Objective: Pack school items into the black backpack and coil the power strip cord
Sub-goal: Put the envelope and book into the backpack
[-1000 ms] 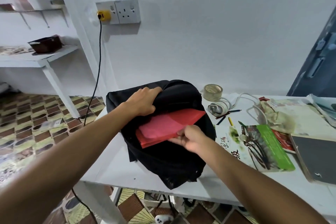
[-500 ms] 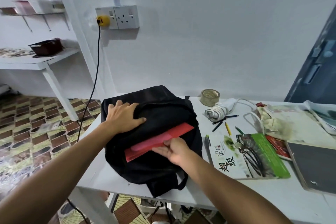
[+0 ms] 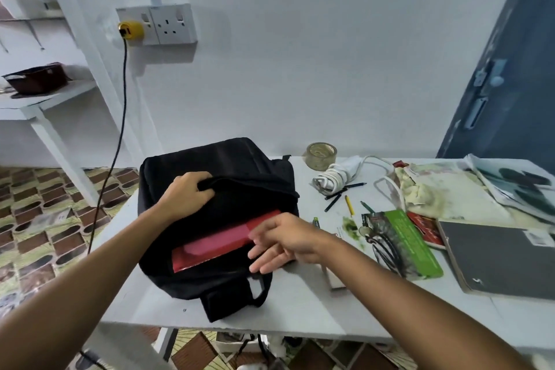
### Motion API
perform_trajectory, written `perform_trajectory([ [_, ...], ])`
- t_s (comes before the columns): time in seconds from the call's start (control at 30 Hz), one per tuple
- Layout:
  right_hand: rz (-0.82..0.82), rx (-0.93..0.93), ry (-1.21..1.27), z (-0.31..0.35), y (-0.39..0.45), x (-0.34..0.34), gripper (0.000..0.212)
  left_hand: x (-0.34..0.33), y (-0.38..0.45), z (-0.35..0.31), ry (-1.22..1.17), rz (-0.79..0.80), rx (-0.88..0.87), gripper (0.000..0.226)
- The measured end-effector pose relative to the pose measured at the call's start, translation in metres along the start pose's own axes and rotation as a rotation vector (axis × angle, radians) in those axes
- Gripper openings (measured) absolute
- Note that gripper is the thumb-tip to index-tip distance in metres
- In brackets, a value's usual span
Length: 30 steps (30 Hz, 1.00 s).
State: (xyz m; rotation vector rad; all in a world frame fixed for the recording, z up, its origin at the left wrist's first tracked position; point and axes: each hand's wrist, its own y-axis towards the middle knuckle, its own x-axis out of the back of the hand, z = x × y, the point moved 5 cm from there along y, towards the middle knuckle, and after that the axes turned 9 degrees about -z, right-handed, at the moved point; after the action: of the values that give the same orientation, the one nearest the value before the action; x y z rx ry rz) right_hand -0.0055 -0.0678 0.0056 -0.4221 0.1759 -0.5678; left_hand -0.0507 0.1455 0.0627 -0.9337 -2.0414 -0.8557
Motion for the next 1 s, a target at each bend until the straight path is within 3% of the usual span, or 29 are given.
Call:
perform_trajectory([
  [0.1, -0.215, 0.125, -0.151, 0.000, -0.015, 0.048, 0.013, -0.016, 0.002, -0.022, -0.083, 0.242, -0.088, 0.038],
  [0.2, -0.655, 0.264, -0.448, -0.003, -0.030, 0.111, 0.014, -0.036, -0.013, -0.048, -0.041, 0.660, -0.145, 0.071],
  [0.27, -0.883, 0.235, -0.690, -0.011, -0.043, 0.149, 0.007, -0.050, -0.022, -0.057, 0.103, 0.809, -0.159, 0.081],
  [0.33, -0.930, 0.096, -0.883, -0.025, -0.055, 0.177, 0.007, -0.062, -0.028, -0.058, 0.270, 0.803, -0.169, 0.085],
  [0.43, -0.891, -0.126, -1.073, -0.044, -0.068, 0.201, 0.037, -0.072, -0.037, -0.055, 0.419, 0.778, -0.157, 0.092],
  [0.53, -0.929, -0.205, -1.179, -0.050, -0.073, 0.215, 0.078, -0.075, -0.047, -0.053, 0.560, 0.809, -0.157, 0.102],
  [0.67, -0.837, -0.288, -0.995, -0.063, -0.073, 0.225, 0.115, -0.070, -0.052, -0.053, 0.599, 0.768, -0.183, 0.088],
  [0.73, -0.887, -0.264, -0.891, -0.063, -0.079, 0.230, 0.128, -0.065, -0.051, -0.050, 0.567, 0.741, -0.167, 0.074],
  [0.87, -0.965, -0.280, -0.683, -0.063, -0.092, 0.240, 0.125, -0.056, -0.047, -0.038, 0.341, 0.689, -0.094, 0.043],
  [1.0, -0.965, -0.275, -0.460, -0.063, -0.100, 0.239, 0.084, -0.049, -0.044, -0.031, 0.217, 0.647, -0.097, 0.031],
])
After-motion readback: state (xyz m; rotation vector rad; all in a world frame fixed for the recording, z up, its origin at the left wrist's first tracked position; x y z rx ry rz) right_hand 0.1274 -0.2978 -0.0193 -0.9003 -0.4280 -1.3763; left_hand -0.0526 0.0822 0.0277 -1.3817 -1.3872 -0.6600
